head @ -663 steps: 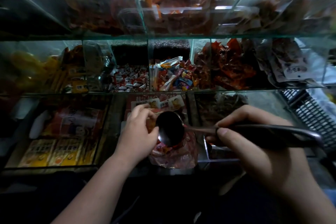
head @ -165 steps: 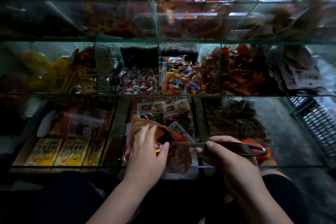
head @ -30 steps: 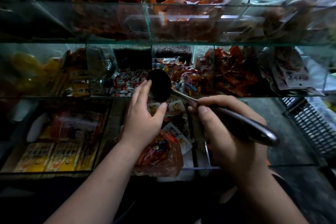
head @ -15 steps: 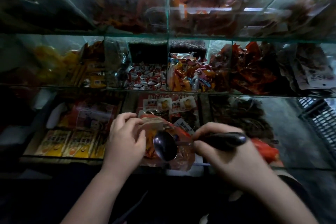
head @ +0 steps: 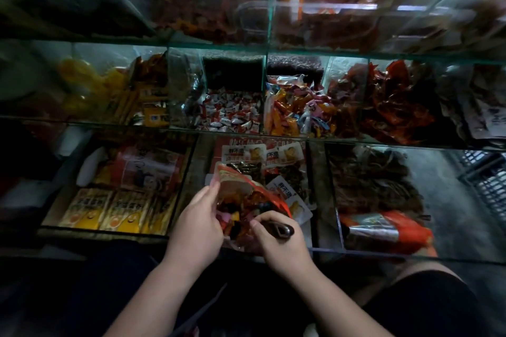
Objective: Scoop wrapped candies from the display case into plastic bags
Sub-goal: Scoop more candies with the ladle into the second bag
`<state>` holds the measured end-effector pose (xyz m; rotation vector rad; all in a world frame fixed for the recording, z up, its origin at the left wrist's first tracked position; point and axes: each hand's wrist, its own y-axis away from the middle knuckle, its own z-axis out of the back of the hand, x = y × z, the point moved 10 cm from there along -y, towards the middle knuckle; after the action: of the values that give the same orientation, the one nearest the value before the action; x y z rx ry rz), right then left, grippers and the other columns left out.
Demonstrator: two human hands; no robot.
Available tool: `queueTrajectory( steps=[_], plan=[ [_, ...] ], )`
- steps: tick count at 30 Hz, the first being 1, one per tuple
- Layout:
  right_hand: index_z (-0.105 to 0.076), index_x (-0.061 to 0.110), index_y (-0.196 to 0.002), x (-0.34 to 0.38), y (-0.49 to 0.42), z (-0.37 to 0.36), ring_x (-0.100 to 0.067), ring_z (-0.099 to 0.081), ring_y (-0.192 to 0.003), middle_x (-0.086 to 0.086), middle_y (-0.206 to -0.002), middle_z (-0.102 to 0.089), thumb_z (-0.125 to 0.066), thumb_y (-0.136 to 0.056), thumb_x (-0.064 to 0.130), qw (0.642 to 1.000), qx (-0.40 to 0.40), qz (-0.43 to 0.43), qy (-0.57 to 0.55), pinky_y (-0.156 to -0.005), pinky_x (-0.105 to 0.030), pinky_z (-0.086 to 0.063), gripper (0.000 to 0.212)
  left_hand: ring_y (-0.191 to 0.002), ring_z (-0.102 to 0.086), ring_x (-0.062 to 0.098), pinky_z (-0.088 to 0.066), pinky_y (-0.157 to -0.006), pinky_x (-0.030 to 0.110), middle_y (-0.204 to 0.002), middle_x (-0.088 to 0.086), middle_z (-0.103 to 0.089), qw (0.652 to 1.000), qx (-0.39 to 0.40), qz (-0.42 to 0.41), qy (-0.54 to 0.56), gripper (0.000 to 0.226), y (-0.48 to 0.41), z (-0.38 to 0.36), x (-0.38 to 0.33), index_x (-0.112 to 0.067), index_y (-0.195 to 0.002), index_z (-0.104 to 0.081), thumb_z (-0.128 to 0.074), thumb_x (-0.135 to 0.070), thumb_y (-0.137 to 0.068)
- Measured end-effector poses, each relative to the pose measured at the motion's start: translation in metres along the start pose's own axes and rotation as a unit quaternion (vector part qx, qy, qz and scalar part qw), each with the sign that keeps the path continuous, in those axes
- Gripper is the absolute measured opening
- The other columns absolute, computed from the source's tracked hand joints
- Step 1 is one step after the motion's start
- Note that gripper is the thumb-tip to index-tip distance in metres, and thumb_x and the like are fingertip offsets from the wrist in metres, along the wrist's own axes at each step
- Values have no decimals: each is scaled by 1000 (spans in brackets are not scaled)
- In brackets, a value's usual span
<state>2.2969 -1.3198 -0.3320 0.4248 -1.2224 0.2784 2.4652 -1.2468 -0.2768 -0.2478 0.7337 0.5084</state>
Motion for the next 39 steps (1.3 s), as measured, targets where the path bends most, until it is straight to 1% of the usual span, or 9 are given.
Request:
queueTrajectory(
  steps=[4,6,9,14,18,21,25,35,39],
  plan=[
    [-75,17,-73,-21,4,11,-35,-76,-92,-14,-84,-77,-71,-91,8,972,-43,-136,-184,-84,-55,-61,21,-128,-44,-12,-39,-106,13,-154,-15,-42,1000,0,2,23,66,0,2,4,-26,-156,-38,-48,3,-97],
    [-76,16,-72,-24,8,21,-40,-76,-89,-17,-79,-77,-70,-92,5,942,-77,-174,-276,-70,-49,-64,24,-131,-46,-3,-40,-109,18,-149,-18,-46,1000,0,-2,22,68,0,4,5,-27,-156,-37,-48,4,-97],
    [-77,14,-74,-13,13,44,-42,-76,-82,-18,-76,-76,-68,-94,5,929,-113,-158,-315,-64,-40,-62,24,-119,-47,-7,-34,-93,0,-138,-26,-48,1000,-3,-6,10,74,0,6,2,-29,-156,-35,-49,6,-93],
    [-77,16,-75,3,26,84,-41,-77,-81,-19,-80,-77,-69,-95,12,924,-144,-144,-325,-68,-41,-64,22,-150,-25,10,-27,-121,38,-161,-8,-32,995,-84,-55,-26,62,12,20,-27,-13,-151,-46,-60,0,-92],
    [-77,11,-77,19,37,108,-43,-76,-84,-23,-80,-76,-70,-91,3,924,-143,-121,-334,-67,-34,-62,18,-145,-34,5,-31,-119,33,-150,-8,-48,981,-75,-177,-3,50,26,6,-73,-11,-139,-60,-67,-3,-90],
    [-76,7,-80,35,46,119,-44,-76,-85,-27,-81,-75,-73,-84,-6,922,-134,-96,-352,-69,-34,-62,14,-145,-17,-5,-14,-119,20,-157,-17,-33,994,8,-109,-23,56,14,-26,-66,-25,-151,-44,-59,-37,-98],
    [-76,7,-80,55,54,130,-45,-75,-86,-29,-82,-74,-79,-68,-4,924,-124,-76,-354,-70,-34,-62,16,-152,-13,14,-14,-125,38,-165,-4,-24,995,63,-35,-75,67,-3,-54,-42,-24,-157,-31,-38,-59,-100],
    [-77,6,-79,76,64,121,-48,-75,-87,-32,-82,-73,-79,-64,-3,921,-77,-60,-377,-72,-35,-62,17,-130,-51,20,-40,-113,40,-137,0,-60,994,-33,-98,-46,34,-11,-38,-57,-14,-131,-66,-58,-24,-100],
    [-77,9,-79,82,65,127,-48,-75,-86,-30,-82,-74,-81,-57,6,915,-86,-57,-390,-70,-35,-62,23,-123,-54,11,-34,-109,20,-127,-3,-66,985,-71,-155,-26,28,-15,-21,-77,-14,-121,-72,-59,-24,-99]
  ],
)
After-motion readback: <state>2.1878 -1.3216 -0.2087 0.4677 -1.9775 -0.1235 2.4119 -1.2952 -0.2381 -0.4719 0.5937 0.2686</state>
